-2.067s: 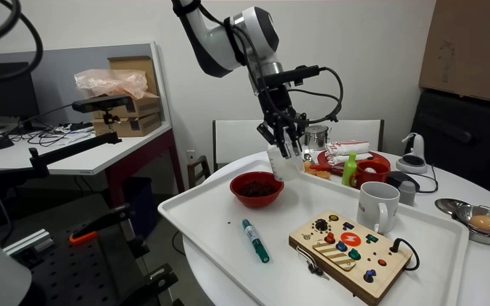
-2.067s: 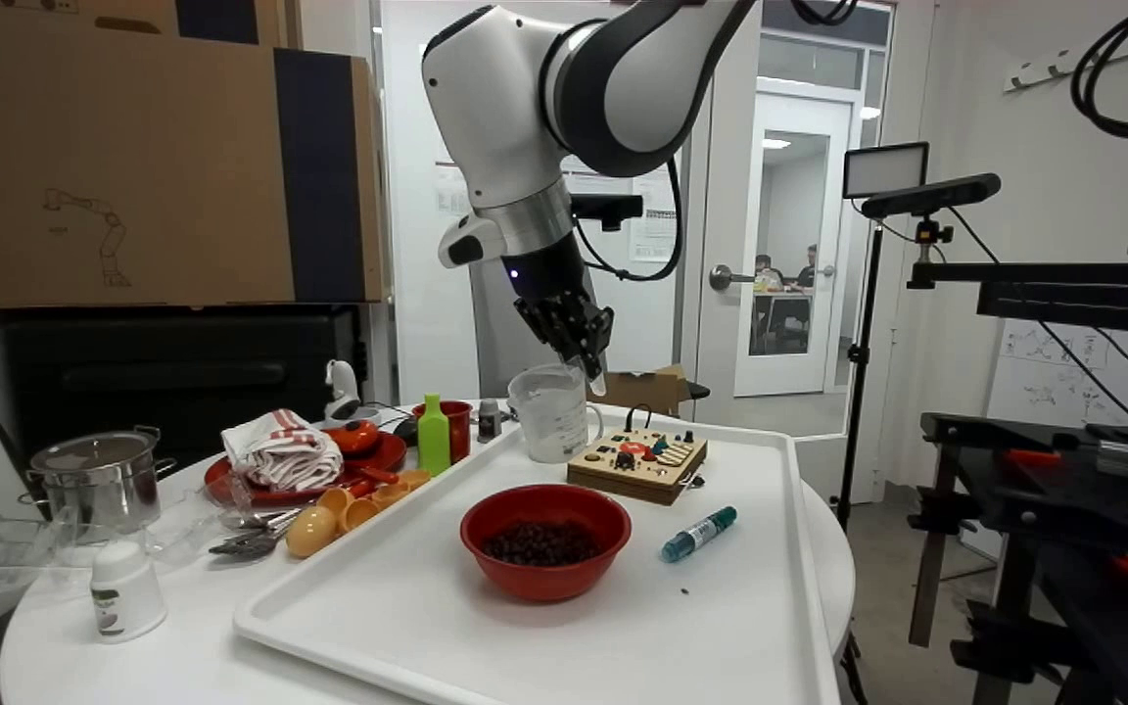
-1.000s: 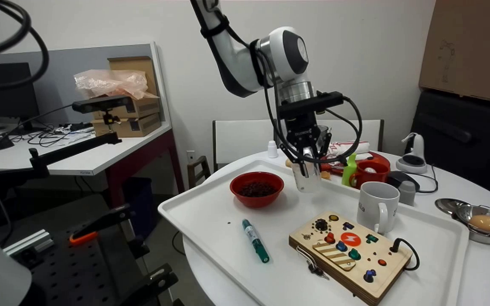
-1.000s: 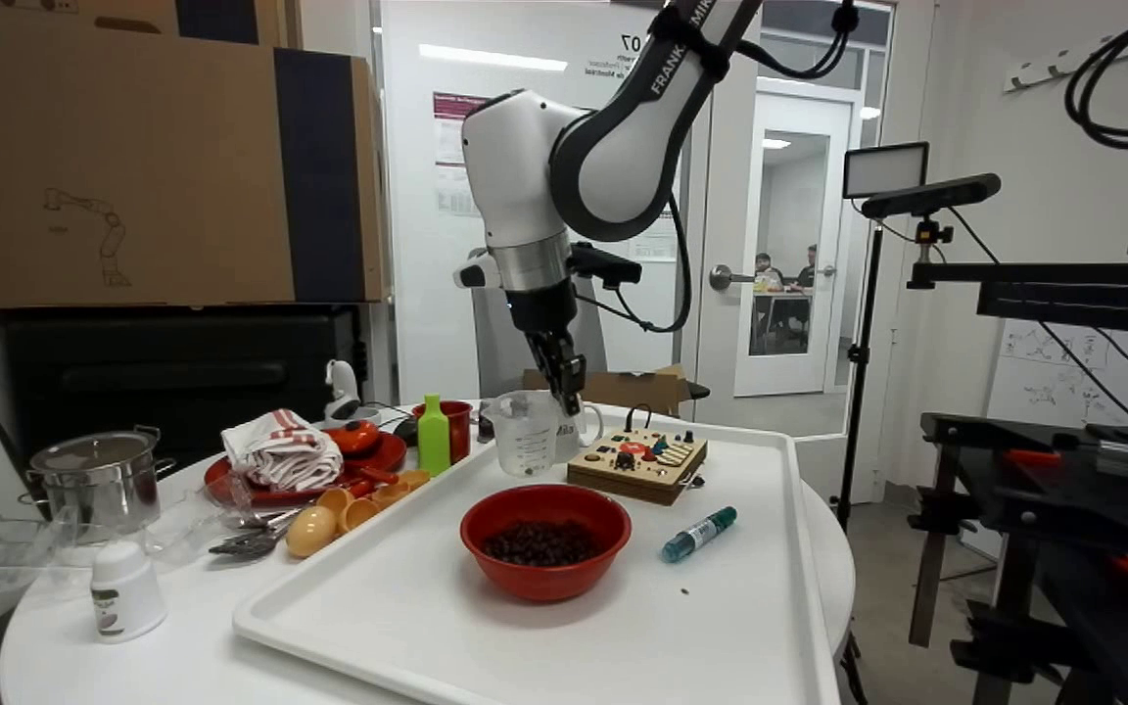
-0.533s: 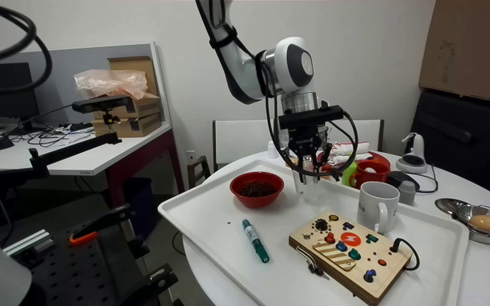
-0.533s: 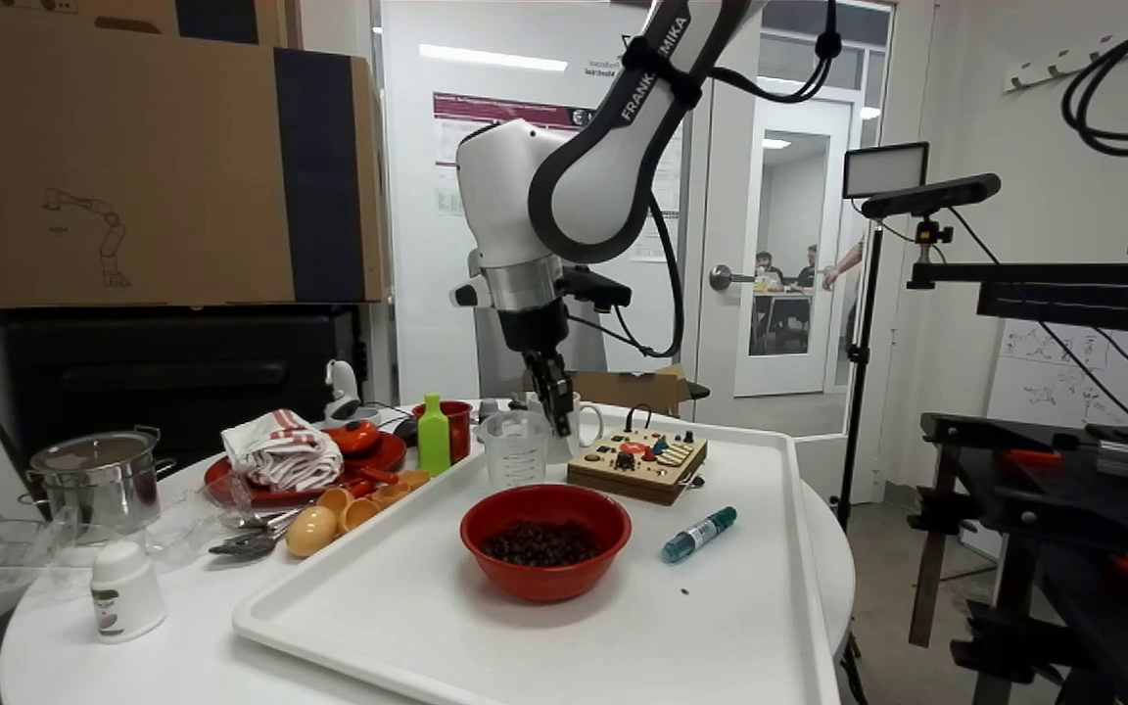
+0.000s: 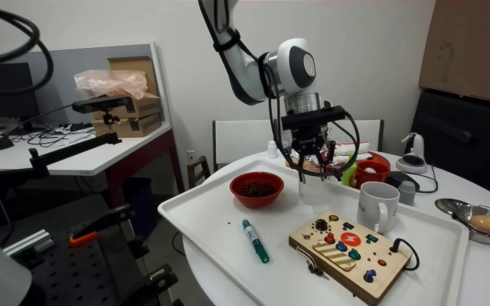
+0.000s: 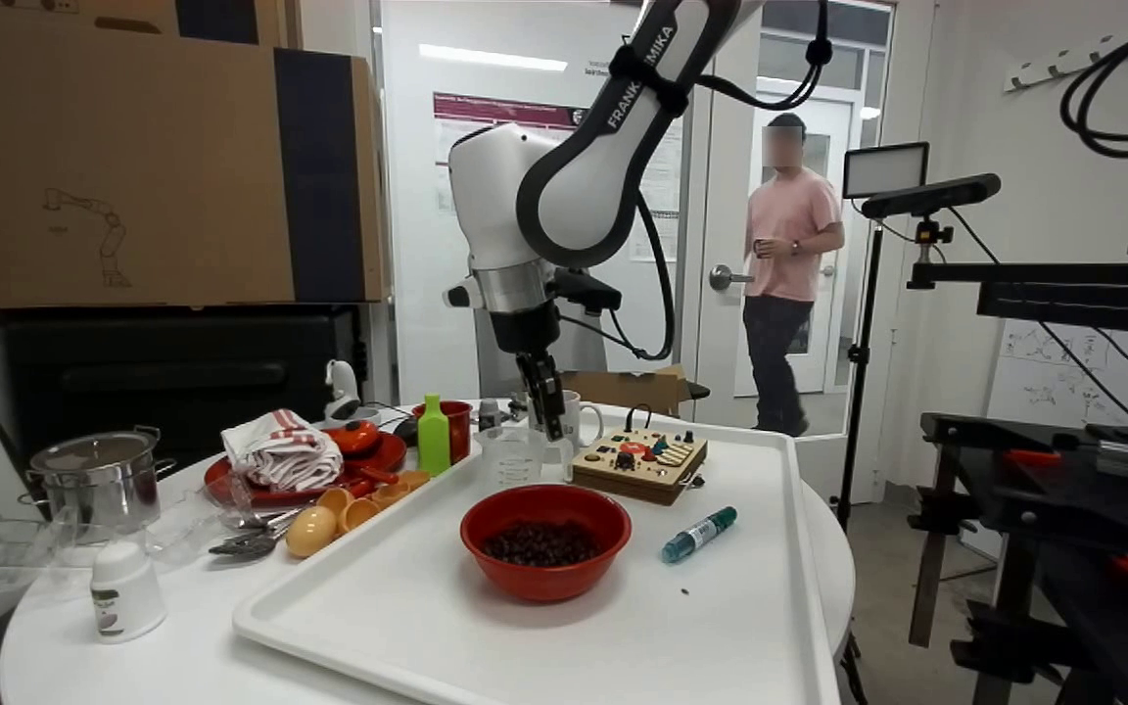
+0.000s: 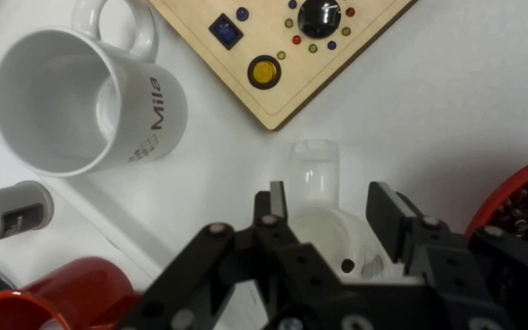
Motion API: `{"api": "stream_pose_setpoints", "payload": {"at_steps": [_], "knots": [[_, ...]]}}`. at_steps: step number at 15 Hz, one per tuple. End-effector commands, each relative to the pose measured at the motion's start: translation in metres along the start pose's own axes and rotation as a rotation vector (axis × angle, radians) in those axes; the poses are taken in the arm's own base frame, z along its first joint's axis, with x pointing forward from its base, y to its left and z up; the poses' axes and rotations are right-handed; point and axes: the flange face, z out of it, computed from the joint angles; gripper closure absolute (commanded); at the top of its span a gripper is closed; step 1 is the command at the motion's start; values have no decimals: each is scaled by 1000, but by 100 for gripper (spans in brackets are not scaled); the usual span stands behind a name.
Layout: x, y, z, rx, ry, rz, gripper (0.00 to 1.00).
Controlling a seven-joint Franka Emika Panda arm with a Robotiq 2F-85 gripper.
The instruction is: Pour the contents inside the clear jar into the red bowl
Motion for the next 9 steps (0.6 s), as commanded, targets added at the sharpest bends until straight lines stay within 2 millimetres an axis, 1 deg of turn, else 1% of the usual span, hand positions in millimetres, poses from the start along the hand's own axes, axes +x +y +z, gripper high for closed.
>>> {"api": "stream_pose_setpoints", "payload": {"at_steps": [1, 3, 4, 6, 9], "knots": [[6, 0, 2, 5, -10, 19, 18], [5, 0, 3, 7, -13, 20, 3], [5, 0, 2, 6, -13, 21, 0], [2, 0, 0, 6, -20, 19, 0], [-7, -5, -14, 34, -48, -9, 0]]}}
